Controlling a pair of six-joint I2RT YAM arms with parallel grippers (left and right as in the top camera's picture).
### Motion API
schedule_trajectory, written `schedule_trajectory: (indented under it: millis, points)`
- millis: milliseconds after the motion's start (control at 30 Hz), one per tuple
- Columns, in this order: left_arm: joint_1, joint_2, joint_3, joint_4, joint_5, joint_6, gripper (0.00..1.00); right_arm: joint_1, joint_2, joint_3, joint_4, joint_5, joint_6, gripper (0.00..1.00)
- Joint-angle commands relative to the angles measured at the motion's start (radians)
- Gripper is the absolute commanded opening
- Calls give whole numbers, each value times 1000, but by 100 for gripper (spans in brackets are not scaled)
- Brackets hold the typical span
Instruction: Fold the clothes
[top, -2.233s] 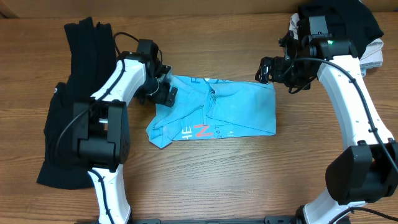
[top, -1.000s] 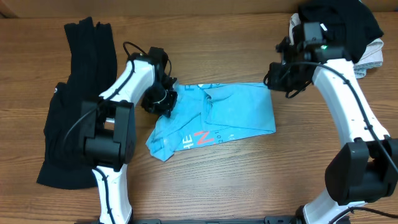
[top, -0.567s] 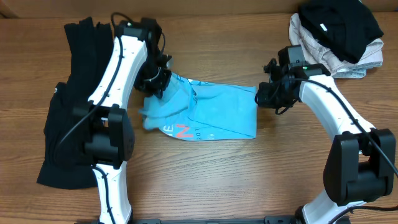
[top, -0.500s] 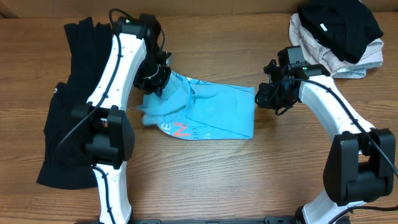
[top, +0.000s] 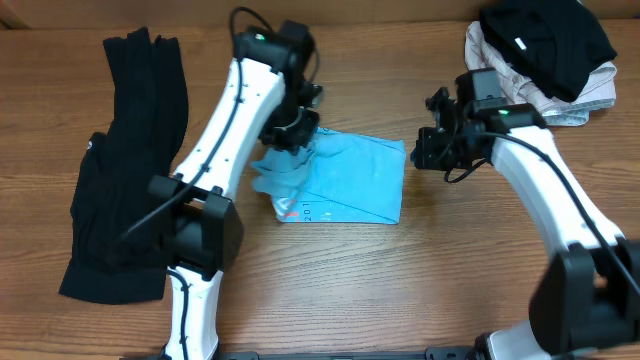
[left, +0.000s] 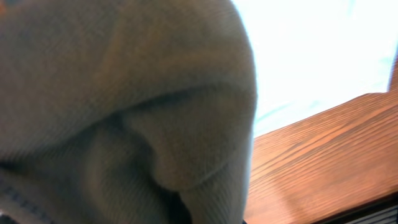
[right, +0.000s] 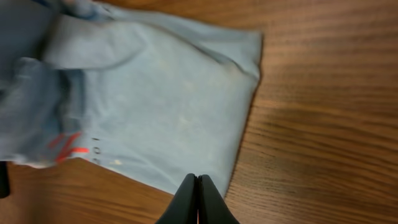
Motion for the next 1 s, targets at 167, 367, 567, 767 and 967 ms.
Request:
schedule_trajectory:
  millis: [167, 367, 567, 767, 967]
  points:
    - [-95, -6, 21, 108, 1, -115, 4, -21, -248, 66, -43, -21, 5, 4]
    - [-148, -6, 16, 195, 8, -142, 4, -78, -371, 66, -93, -21, 5, 4]
    - [-196, 21, 14, 274, 9, -153, 4, -132, -415, 66, -138, -21, 4, 4]
    - [-241, 105, 14, 328, 123, -151, 79, -146, -415, 66, -154, -13, 2, 5]
    - [-248, 128, 38, 375, 157, -153, 100, -146, -415, 66, -153, -6, 1, 13]
